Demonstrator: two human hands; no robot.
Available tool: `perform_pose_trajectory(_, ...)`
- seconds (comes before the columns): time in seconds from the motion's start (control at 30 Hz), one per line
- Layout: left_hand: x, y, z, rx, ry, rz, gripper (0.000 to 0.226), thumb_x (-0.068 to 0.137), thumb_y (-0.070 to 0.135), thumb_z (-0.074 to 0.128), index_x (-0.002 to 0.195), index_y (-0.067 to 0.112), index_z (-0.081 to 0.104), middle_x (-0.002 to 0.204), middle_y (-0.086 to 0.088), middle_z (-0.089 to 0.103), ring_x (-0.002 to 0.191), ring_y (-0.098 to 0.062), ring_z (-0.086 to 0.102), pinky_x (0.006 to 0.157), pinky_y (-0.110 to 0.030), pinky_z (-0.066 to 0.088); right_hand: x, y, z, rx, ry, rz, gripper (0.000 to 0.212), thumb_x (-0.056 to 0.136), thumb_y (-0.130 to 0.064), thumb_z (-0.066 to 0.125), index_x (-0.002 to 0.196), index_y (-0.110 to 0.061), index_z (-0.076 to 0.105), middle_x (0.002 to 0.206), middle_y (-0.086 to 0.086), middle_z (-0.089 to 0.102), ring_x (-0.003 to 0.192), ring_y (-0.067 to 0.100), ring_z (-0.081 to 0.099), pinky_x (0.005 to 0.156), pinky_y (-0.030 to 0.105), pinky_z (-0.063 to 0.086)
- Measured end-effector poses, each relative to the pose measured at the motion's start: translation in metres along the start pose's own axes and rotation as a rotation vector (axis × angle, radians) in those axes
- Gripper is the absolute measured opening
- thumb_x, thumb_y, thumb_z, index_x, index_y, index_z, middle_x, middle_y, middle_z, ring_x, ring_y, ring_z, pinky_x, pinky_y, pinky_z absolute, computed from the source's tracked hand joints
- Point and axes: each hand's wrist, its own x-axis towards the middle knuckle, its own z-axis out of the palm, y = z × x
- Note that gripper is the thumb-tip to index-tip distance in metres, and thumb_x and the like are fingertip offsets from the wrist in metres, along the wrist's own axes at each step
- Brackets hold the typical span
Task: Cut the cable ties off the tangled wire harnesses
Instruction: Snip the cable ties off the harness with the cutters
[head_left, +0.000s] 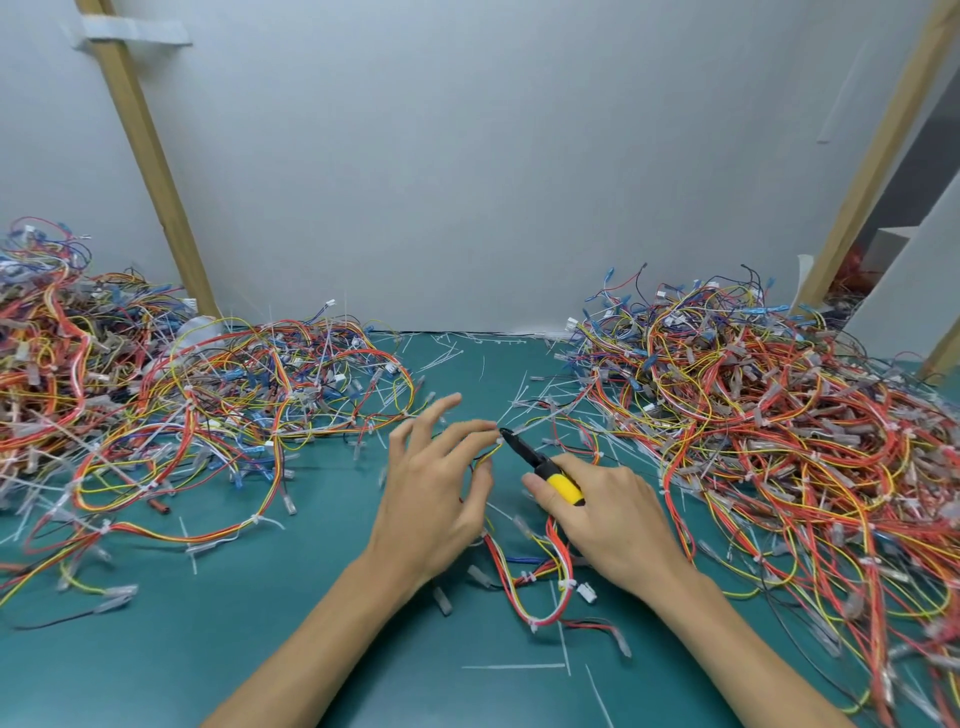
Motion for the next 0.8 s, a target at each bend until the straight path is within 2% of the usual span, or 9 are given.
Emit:
perform_pose_trajectory(0.1, 0.002, -0.004, -0.002, -0.263, -0.142, -0.097, 0.027, 0.095, 0.029, 0.047, 0.106, 0.018, 0.069, 0.118, 0.011, 0.067, 0.119, 0.009, 0.045, 0.102, -0.022, 0.028, -0.001, 0.0, 0.001, 0.001, 0.01, 0.001, 0.051, 0.088, -0.071, 0.034, 0.098, -0.031, 0.063, 0.071, -0.001, 0.064, 0.077, 0.027, 0.06, 0.069, 0.04, 0.048)
perform_pose_trajectory(0.17, 0.003, -0.004, -0.002, -0.377, -0.199, -0.137, 0.028, 0.097, 0.032, 0.044, 0.096, 0.019, 0.069, 0.098, 0.016, 0.071, 0.102, 0.004, 0.056, 0.093, -0.024, 0.038, -0.001, 0.001, 0.001, 0.013, 0.009, -0.003, 0.052, 0.088, -0.072, 0.033, 0.098, -0.031, 0.063, 0.069, -0.004, 0.063, 0.075, 0.024, 0.059, 0.068, 0.04, 0.048)
perform_pose_trajectory(0.23, 0.004, -0.004, -0.002, -0.465, -0.198, -0.189, 0.026, 0.1, 0.029, 0.047, 0.086, 0.02, 0.067, 0.076, 0.012, 0.069, 0.082, -0.005, 0.063, 0.08, -0.029, 0.047, 0.0, 0.002, 0.002, 0.02, 0.006, -0.012, 0.049, 0.089, -0.072, 0.035, 0.097, -0.033, 0.062, 0.068, -0.005, 0.062, 0.073, 0.022, 0.058, 0.068, 0.039, 0.048)
perform_pose_trajectory(0.3, 0.004, -0.004, 0.0, -0.552, -0.183, -0.259, 0.025, 0.101, 0.026, 0.05, 0.083, 0.018, 0.066, 0.067, 0.005, 0.064, 0.069, -0.008, 0.061, 0.071, -0.031, 0.048, 0.0, 0.003, 0.004, 0.032, 0.004, -0.021, 0.047, 0.089, -0.072, 0.035, 0.099, -0.035, 0.062, 0.069, -0.006, 0.063, 0.073, 0.021, 0.059, 0.068, 0.039, 0.048)
perform_pose_trajectory(0.37, 0.003, -0.002, 0.003, -0.617, -0.174, -0.315, 0.026, 0.1, 0.027, 0.051, 0.08, 0.018, 0.065, 0.061, 0.006, 0.057, 0.061, -0.009, 0.055, 0.062, -0.028, 0.046, -0.001, 0.004, 0.005, 0.033, 0.009, -0.026, 0.048, 0.088, -0.074, 0.034, 0.102, -0.037, 0.061, 0.07, -0.007, 0.063, 0.075, 0.021, 0.06, 0.067, 0.038, 0.048)
perform_pose_trajectory(0.43, 0.002, -0.001, 0.005, -0.646, -0.17, -0.34, 0.025, 0.099, 0.027, 0.053, 0.079, 0.02, 0.064, 0.059, 0.01, 0.052, 0.057, -0.007, 0.049, 0.057, -0.023, 0.042, -0.002, 0.003, 0.008, 0.022, 0.027, -0.03, 0.048, 0.087, -0.074, 0.033, 0.108, -0.039, 0.058, 0.074, -0.01, 0.063, 0.079, 0.021, 0.062, 0.066, 0.037, 0.046)
perform_pose_trajectory(0.53, 0.001, -0.003, 0.007, -0.638, -0.164, -0.334, 0.02, 0.097, 0.021, 0.058, 0.079, 0.019, 0.066, 0.059, 0.014, 0.053, 0.056, -0.003, 0.049, 0.058, -0.021, 0.041, -0.003, 0.001, 0.013, 0.064, 0.065, -0.024, 0.044, 0.087, -0.07, 0.042, 0.116, -0.04, 0.054, 0.081, -0.014, 0.063, 0.086, 0.019, 0.062, 0.067, 0.034, 0.043)
perform_pose_trajectory(0.67, 0.001, -0.004, 0.006, -0.618, -0.148, -0.315, 0.015, 0.093, 0.017, 0.065, 0.079, 0.014, 0.067, 0.065, 0.008, 0.064, 0.06, -0.005, 0.059, 0.062, -0.019, 0.046, -0.002, 0.003, 0.012, 0.116, 0.091, -0.025, 0.034, 0.084, -0.066, 0.054, 0.1, -0.036, 0.057, 0.082, -0.02, 0.059, 0.082, 0.011, 0.06, 0.068, 0.032, 0.045)
perform_pose_trajectory(0.8, 0.0, -0.004, 0.006, -0.564, -0.136, -0.288, 0.015, 0.093, 0.017, 0.065, 0.078, 0.016, 0.067, 0.067, 0.007, 0.067, 0.062, -0.004, 0.061, 0.063, -0.021, 0.049, -0.001, 0.008, 0.007, 0.131, 0.103, -0.053, 0.042, 0.078, -0.066, 0.053, 0.103, -0.034, 0.064, 0.096, -0.02, 0.059, 0.084, 0.007, 0.059, 0.075, 0.031, 0.05)
